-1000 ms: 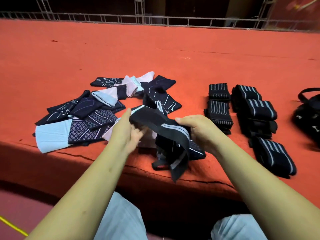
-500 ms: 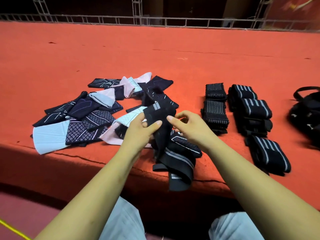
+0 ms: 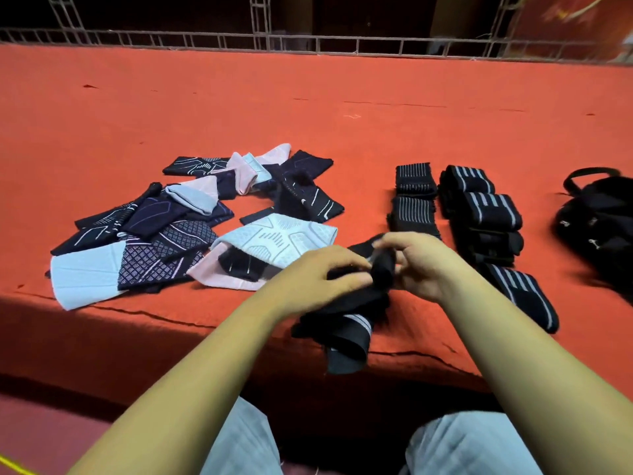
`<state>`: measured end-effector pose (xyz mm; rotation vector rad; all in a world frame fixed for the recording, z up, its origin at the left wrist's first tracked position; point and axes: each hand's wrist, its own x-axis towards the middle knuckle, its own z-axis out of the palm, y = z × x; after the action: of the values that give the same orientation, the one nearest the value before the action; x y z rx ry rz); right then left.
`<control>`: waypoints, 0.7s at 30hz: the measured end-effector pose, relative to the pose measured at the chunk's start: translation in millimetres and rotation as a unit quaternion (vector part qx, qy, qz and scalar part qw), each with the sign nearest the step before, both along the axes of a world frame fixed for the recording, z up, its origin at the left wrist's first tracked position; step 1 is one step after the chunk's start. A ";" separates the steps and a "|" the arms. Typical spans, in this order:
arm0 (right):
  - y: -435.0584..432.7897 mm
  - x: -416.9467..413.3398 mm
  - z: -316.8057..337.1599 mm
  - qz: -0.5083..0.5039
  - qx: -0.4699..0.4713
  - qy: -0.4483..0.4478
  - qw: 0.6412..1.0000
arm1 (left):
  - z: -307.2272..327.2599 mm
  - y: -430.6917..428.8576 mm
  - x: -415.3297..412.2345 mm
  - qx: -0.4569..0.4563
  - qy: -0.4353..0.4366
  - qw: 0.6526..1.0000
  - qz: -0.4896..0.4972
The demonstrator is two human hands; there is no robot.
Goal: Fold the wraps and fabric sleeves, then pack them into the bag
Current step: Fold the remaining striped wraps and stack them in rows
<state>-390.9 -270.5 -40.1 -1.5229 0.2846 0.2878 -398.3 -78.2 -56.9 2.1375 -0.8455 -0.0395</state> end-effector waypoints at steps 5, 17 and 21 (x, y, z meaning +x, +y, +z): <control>-15.4 -1.6 -21.9 -0.006 -0.220 -0.050 0.974 | -19.6 -10.0 37.5 -0.055 0.038 0.969 0.237; 10.2 8.9 -47.0 0.077 -0.489 -0.198 0.846 | -51.7 19.7 65.4 -0.029 0.214 0.953 0.210; 9.0 6.8 -41.7 0.118 -0.492 -0.207 0.837 | -55.3 26.4 62.2 -0.104 0.257 0.934 0.226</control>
<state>-384.1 -261.4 -81.7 -2.6006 -0.1522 -0.0354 -336.0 -51.8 -112.2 1.9367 -0.0427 -0.2490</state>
